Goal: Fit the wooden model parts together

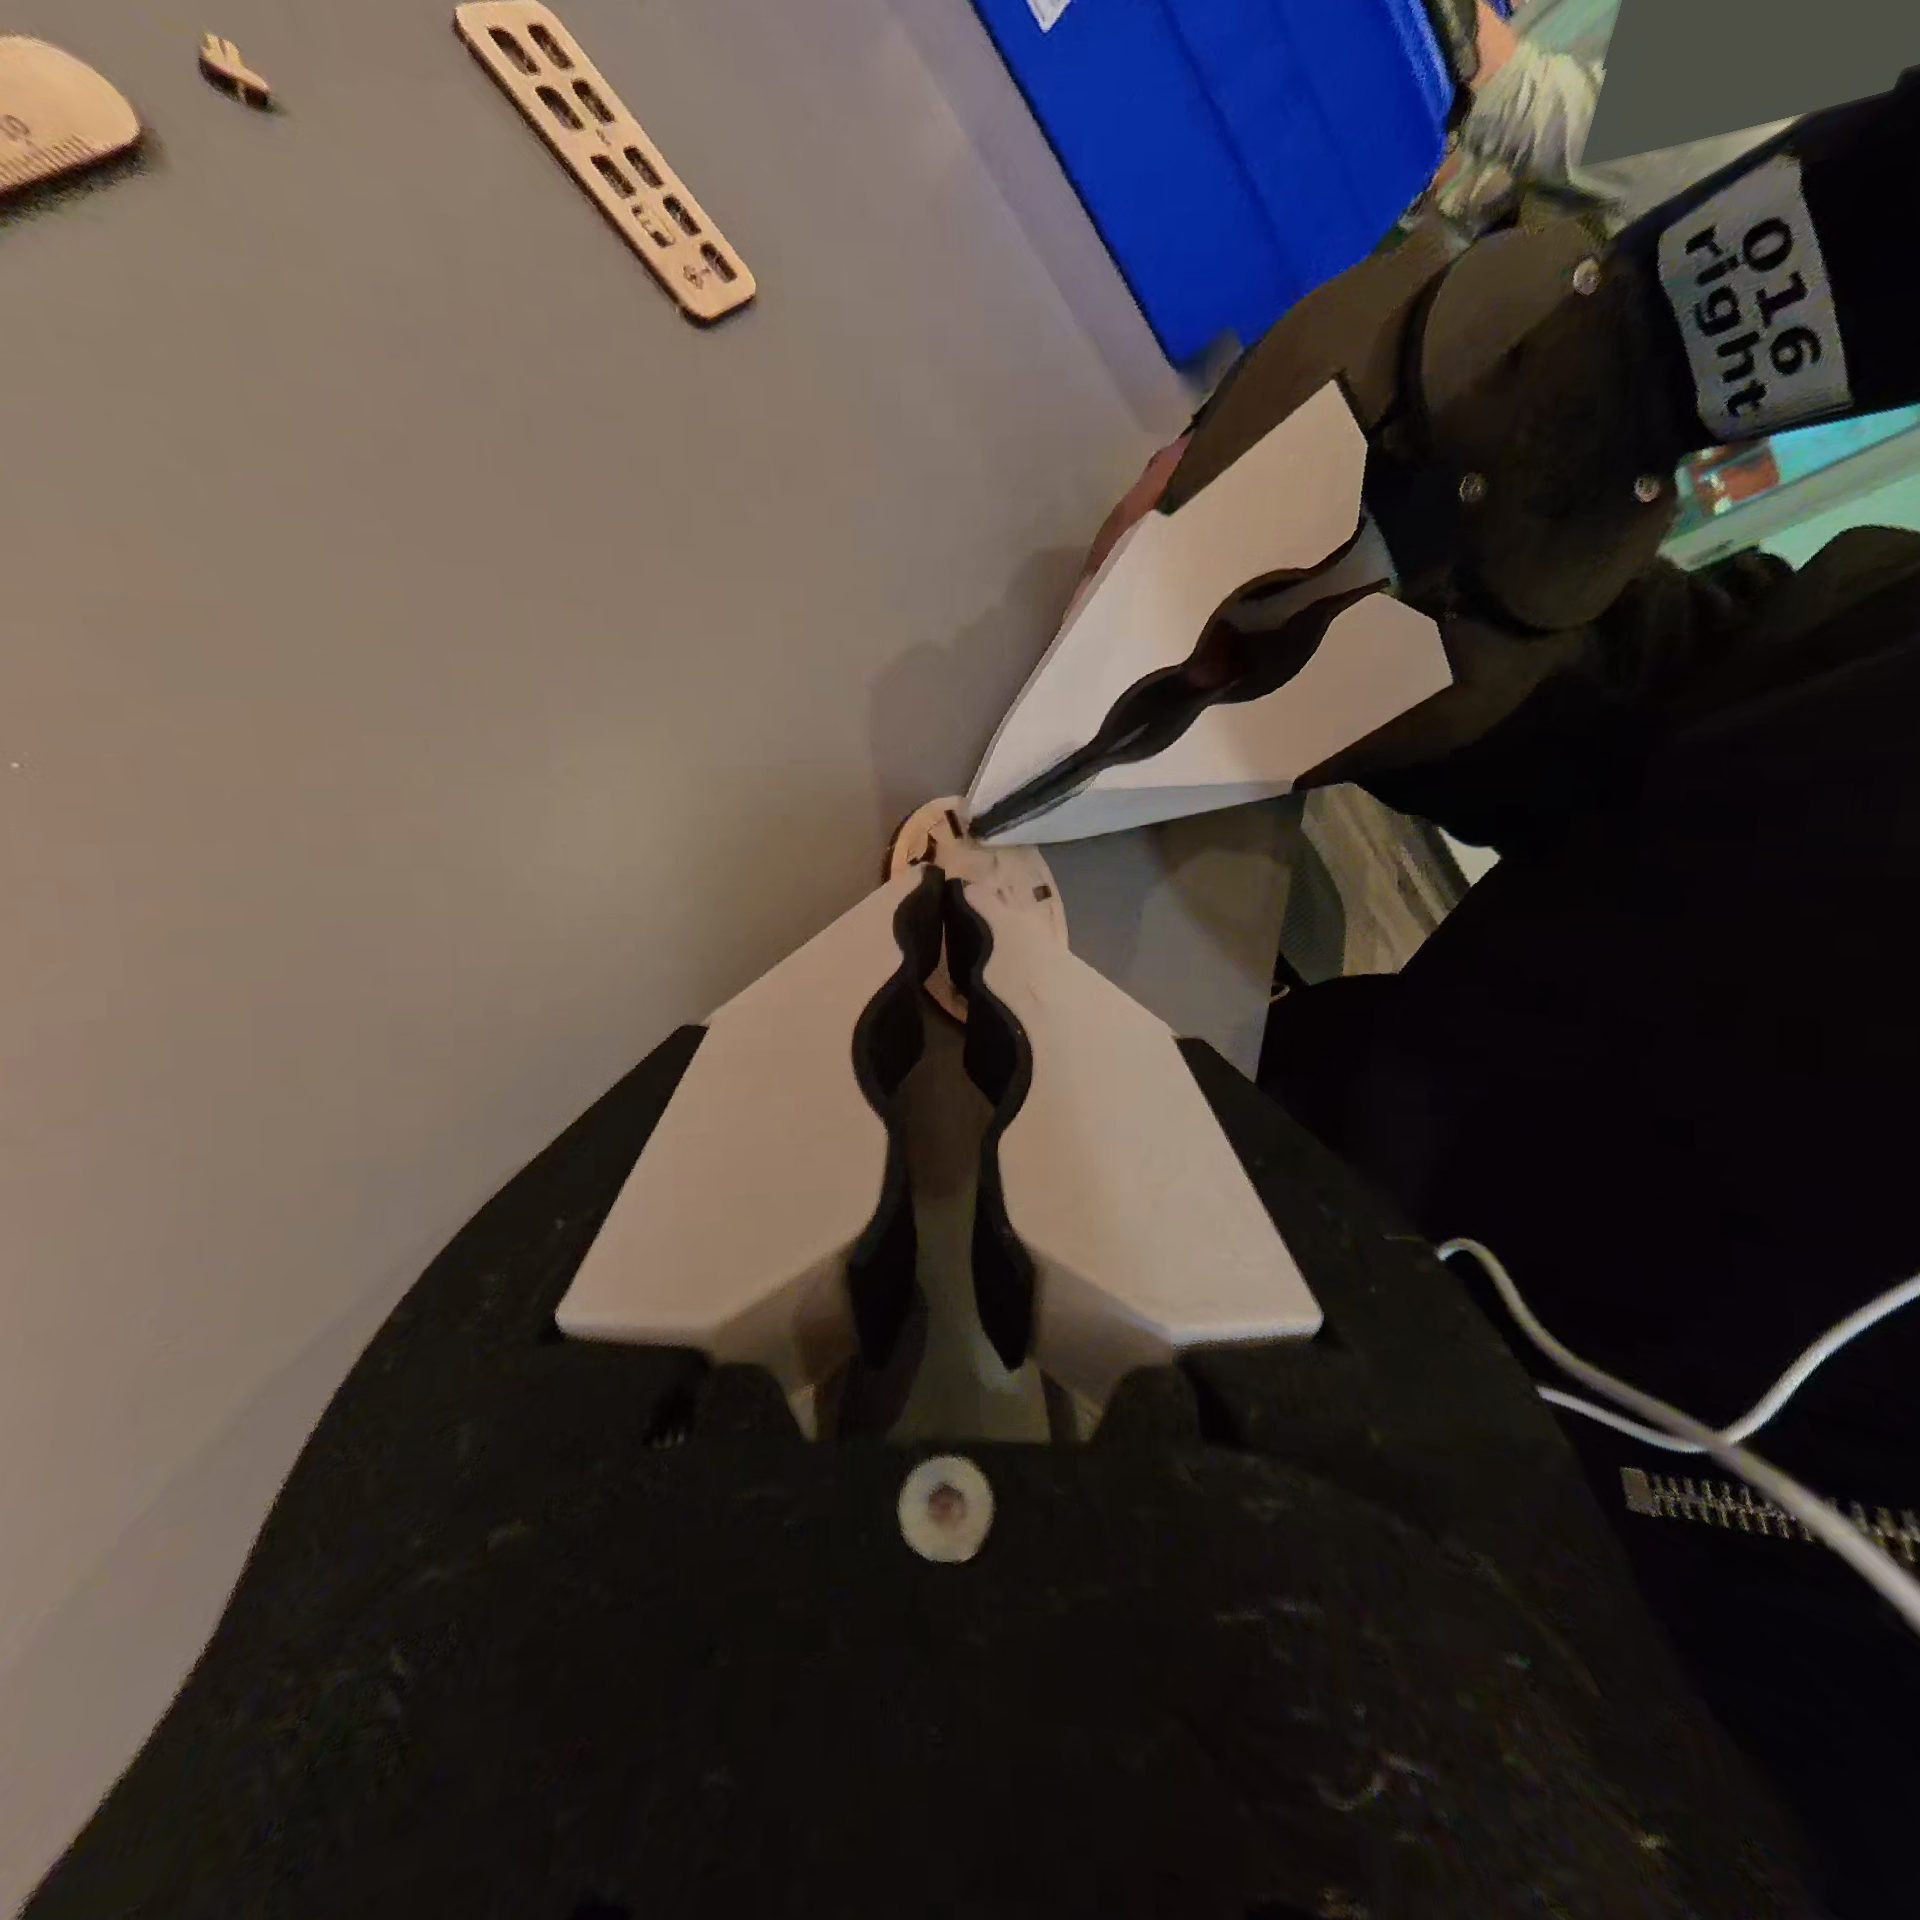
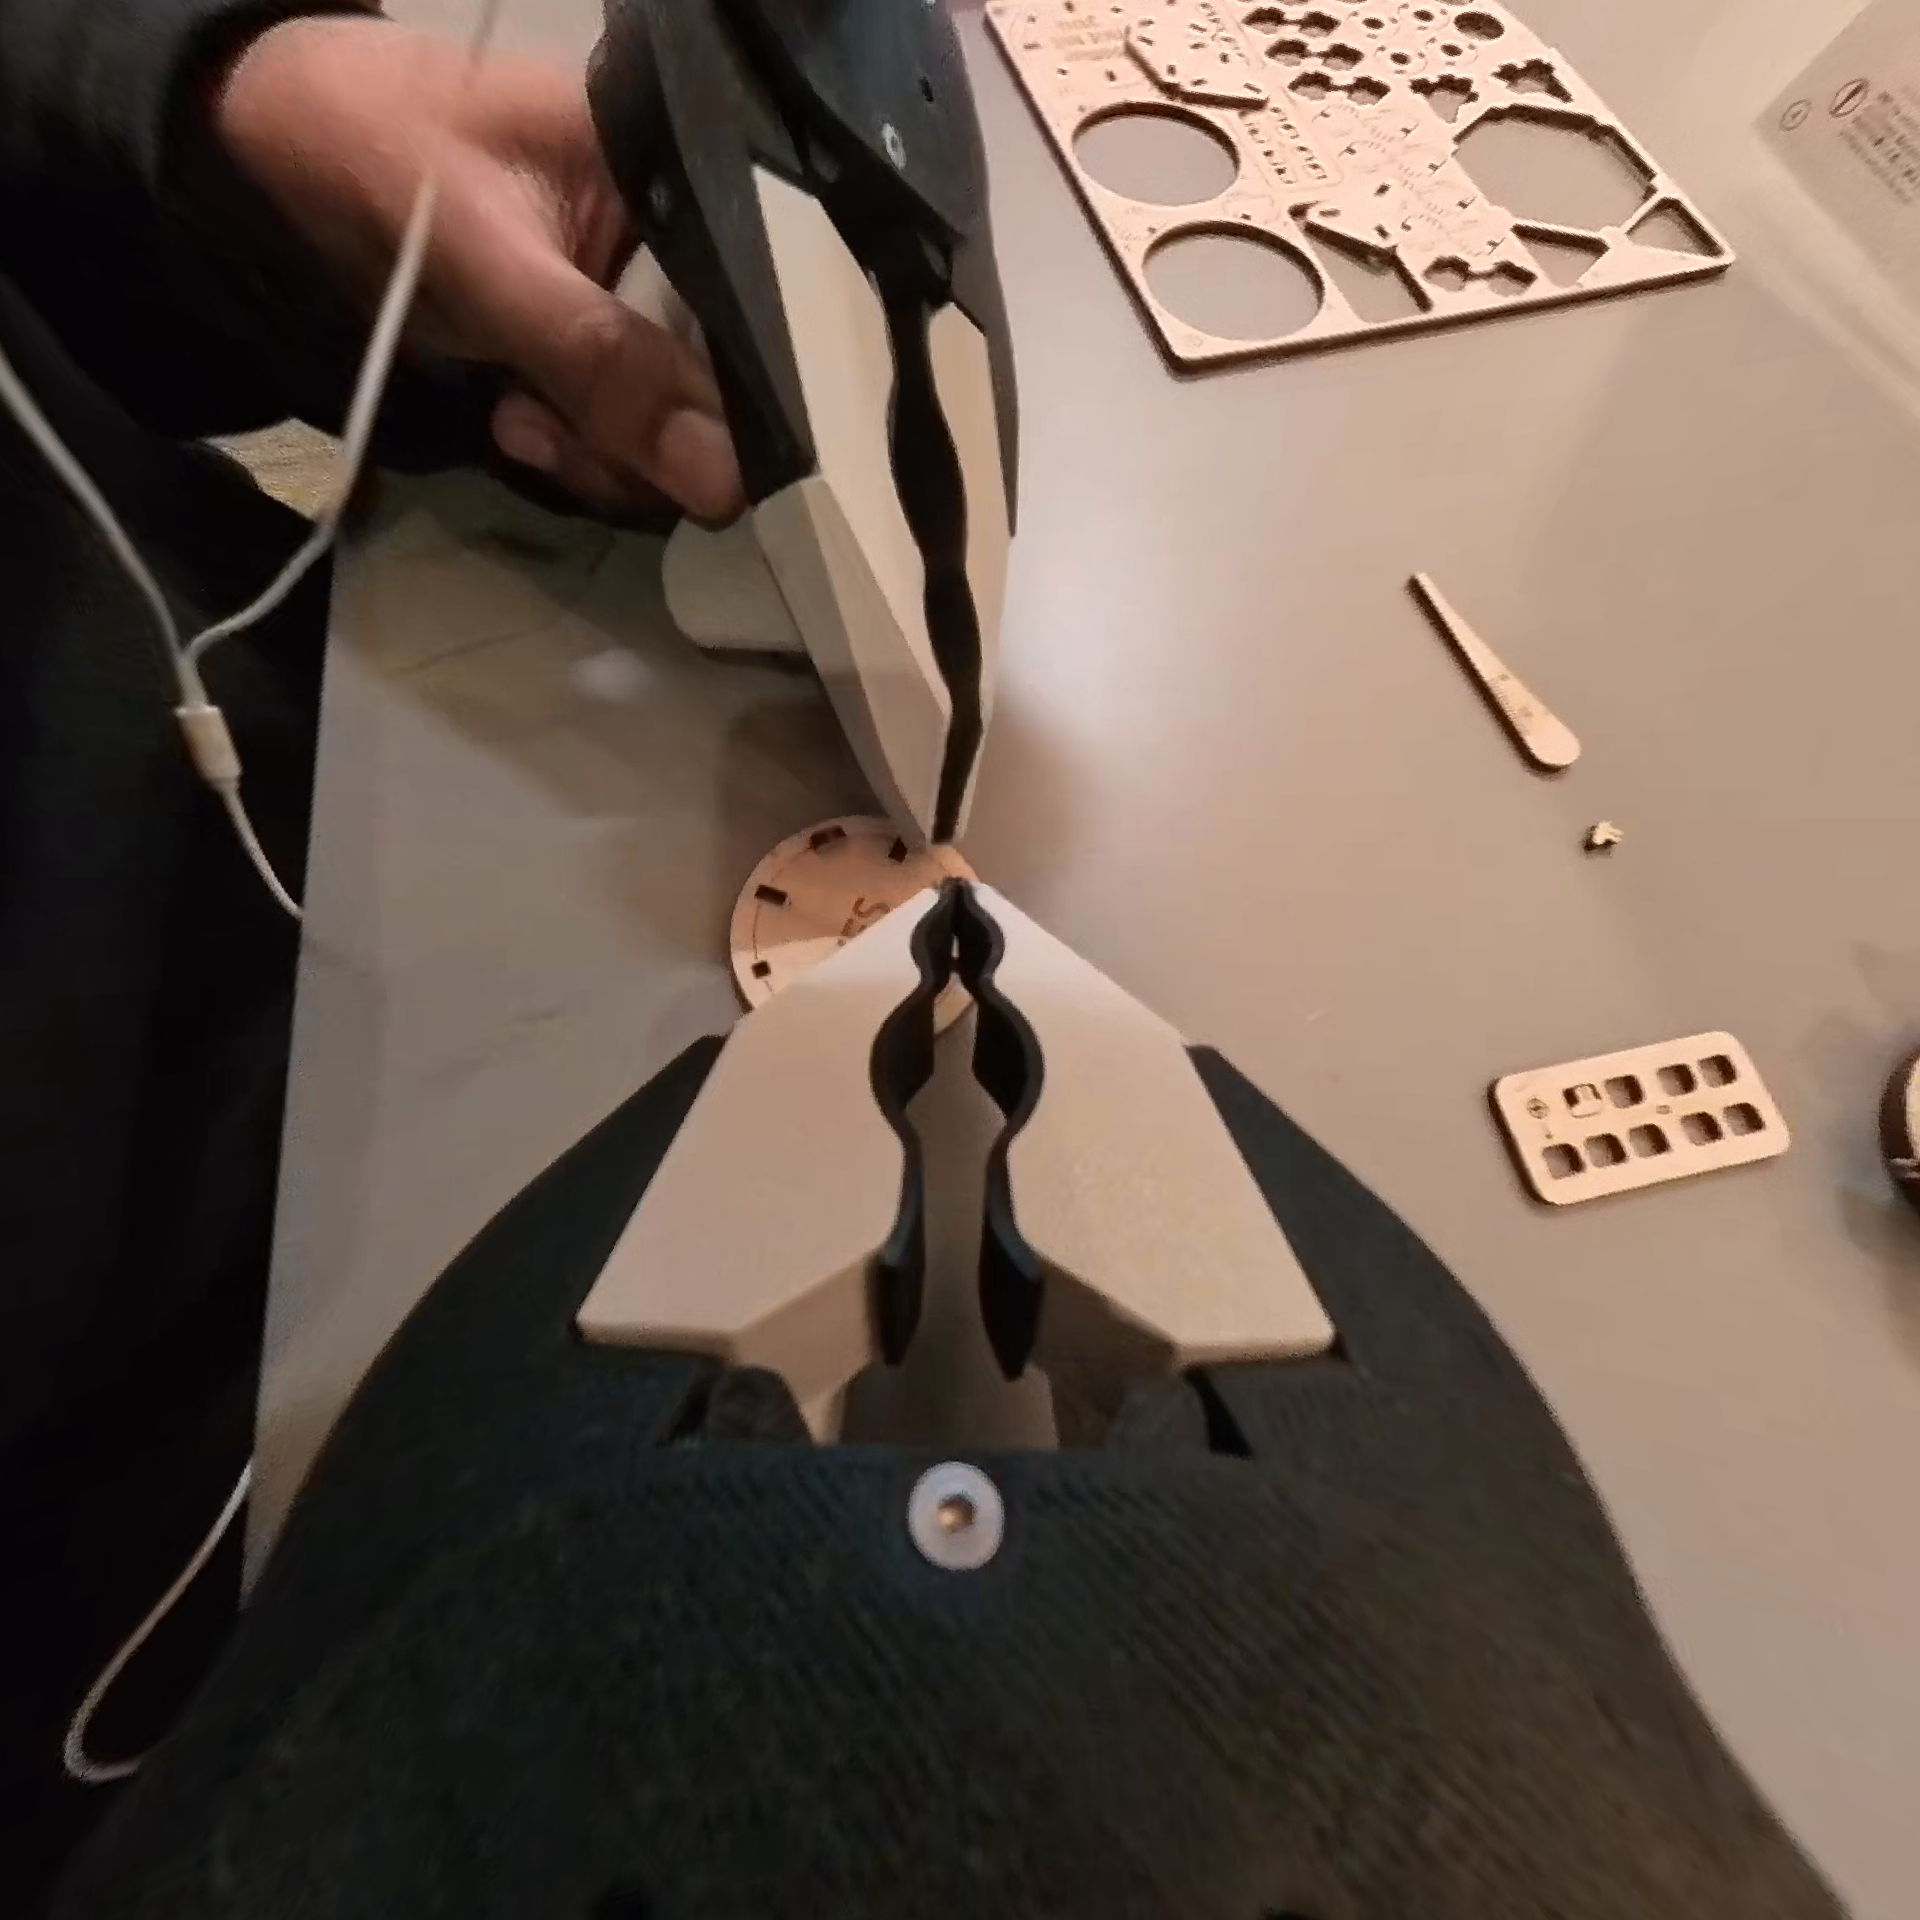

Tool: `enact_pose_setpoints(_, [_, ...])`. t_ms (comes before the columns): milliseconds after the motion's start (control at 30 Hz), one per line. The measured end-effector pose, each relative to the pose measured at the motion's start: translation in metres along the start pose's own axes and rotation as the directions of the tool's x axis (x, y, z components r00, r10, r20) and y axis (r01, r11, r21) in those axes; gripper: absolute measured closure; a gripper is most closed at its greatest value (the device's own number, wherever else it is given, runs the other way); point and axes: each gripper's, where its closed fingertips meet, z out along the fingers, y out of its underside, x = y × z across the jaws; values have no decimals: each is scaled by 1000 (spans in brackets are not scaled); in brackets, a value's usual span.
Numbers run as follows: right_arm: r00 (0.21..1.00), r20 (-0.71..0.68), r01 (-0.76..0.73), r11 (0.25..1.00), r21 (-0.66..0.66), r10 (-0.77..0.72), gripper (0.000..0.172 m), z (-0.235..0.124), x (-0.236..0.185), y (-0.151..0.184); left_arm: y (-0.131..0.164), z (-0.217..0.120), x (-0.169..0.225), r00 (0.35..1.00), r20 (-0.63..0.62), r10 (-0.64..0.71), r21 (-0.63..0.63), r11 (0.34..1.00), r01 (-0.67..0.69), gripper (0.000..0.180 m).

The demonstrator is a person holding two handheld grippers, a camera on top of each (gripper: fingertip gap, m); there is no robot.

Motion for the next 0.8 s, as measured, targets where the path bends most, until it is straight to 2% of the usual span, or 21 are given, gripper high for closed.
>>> enact_pose_setpoints(233, [1000, 4, 11, 1000, -9, -11, 172, 3, 1, -3, 3, 4, -1, 1000, 8, -2, -33, 999, 2, 180])
enact_pose_setpoints(467, [998, 37, 56, 995, -85, -53, 168, 3, 2, 0, 3, 3, -1, 1000, 3, -5, -32, 999, 6, 180])
enact_pose_setpoints(567, [992, 69, 114, 986, -121, -107, 160, 2, 3, -1, 3, 3, -1, 1000, 4, -3, -31, 1000, 3, 180])
enact_pose_setpoints(800, [967, 187, 207, 959, -194, -170, 166, 11, -3, 4, 2, 3, -2, 1000, 7, -4, -26, 1000, 4, 180])
